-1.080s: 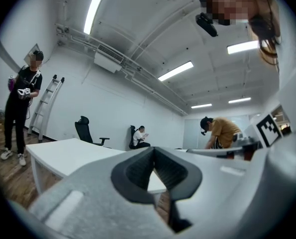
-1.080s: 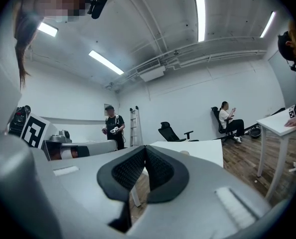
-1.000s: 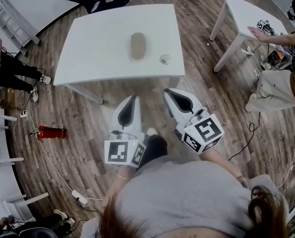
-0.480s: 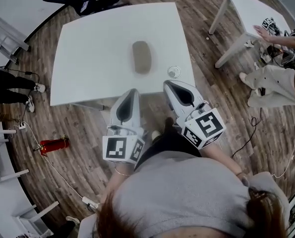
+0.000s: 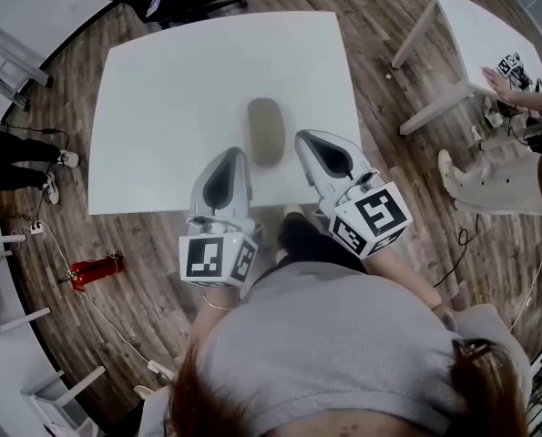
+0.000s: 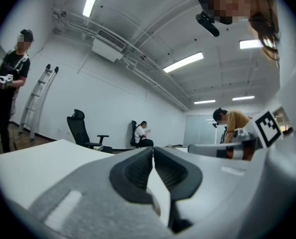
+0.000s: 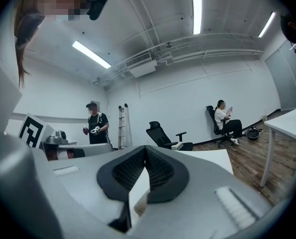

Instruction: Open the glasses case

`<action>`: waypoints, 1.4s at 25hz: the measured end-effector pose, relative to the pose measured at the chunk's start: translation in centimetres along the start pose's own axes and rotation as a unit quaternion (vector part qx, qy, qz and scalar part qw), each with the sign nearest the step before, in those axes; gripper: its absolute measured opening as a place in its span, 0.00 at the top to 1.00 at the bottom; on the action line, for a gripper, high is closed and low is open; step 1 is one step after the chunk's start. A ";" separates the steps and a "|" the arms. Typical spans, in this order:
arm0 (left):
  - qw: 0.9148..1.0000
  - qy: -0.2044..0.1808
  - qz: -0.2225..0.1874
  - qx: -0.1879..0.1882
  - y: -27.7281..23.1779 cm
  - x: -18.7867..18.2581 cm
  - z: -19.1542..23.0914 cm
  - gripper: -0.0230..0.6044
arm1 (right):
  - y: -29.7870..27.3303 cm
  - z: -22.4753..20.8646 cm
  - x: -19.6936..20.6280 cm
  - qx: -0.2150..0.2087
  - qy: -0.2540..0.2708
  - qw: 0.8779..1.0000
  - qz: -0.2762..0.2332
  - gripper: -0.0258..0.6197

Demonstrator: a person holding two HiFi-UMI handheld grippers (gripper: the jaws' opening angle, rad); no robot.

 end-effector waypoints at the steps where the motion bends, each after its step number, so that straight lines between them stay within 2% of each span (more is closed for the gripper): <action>1: 1.000 -0.002 -0.001 -0.005 -1.0 -0.1 0.6 0.96 | -0.9 -0.8 -0.3 -0.003 0.002 1.000 -0.001 0.95; 5: 1.000 -0.004 0.013 -0.016 -4.9 0.3 2.2 0.93 | -4.1 -3.8 -1.3 -0.016 0.007 1.000 -0.001 0.95; 9: 0.998 0.007 0.050 -0.028 -7.3 1.5 3.8 0.80 | -6.5 -5.7 -1.6 -0.027 0.005 1.000 0.006 0.95; 14: 0.996 0.024 0.081 -0.026 -8.5 2.7 5.3 0.76 | -8.5 -6.4 -1.0 -0.021 -0.010 1.000 0.019 0.95; 16: 0.993 0.039 0.112 -0.023 -9.1 3.9 6.0 0.69 | -9.0 -6.5 -0.9 -0.022 -0.011 1.000 0.019 0.95; 18: 0.985 0.065 0.162 -0.011 -9.8 5.8 6.6 0.58 | -9.2 -6.6 -0.9 -0.020 -0.013 1.000 0.018 0.95; 21: 0.966 0.102 0.237 0.021 -10.6 9.4 7.0 0.48 | -9.2 -6.8 -1.0 -0.012 -0.018 1.000 0.016 0.95; 25: 0.935 0.164 0.314 0.032 -10.9 14.2 7.5 0.45 | -9.1 -6.9 -0.7 -0.005 -0.023 1.000 0.013 0.95; 27: 0.922 0.185 0.338 0.035 -11.0 15.9 7.4 0.44 | -8.9 -7.3 -0.7 0.002 -0.027 1.000 0.011 0.95; 28: 0.920 0.192 0.340 0.036 -11.1 16.5 7.2 0.43 | -8.8 -7.5 -0.7 0.007 -0.028 1.000 0.010 0.95; 31: 0.921 0.206 0.329 0.039 -11.4 17.0 6.7 0.38 | -8.3 -8.2 -0.7 0.021 -0.033 0.999 0.006 0.95; 35: 0.916 0.199 0.344 0.055 -12.6 17.5 5.1 0.33 | -7.6 -9.1 -0.8 0.034 -0.045 0.998 -0.002 0.95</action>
Point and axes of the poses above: the fingertips, and each gripper's own axes: y backward along the fingers, z to its left, x out of its underside, the point moved 2 cm from there along y, backward along the fingers, and after that the axes turned 2 degrees about -z, right-handed, at the moved point
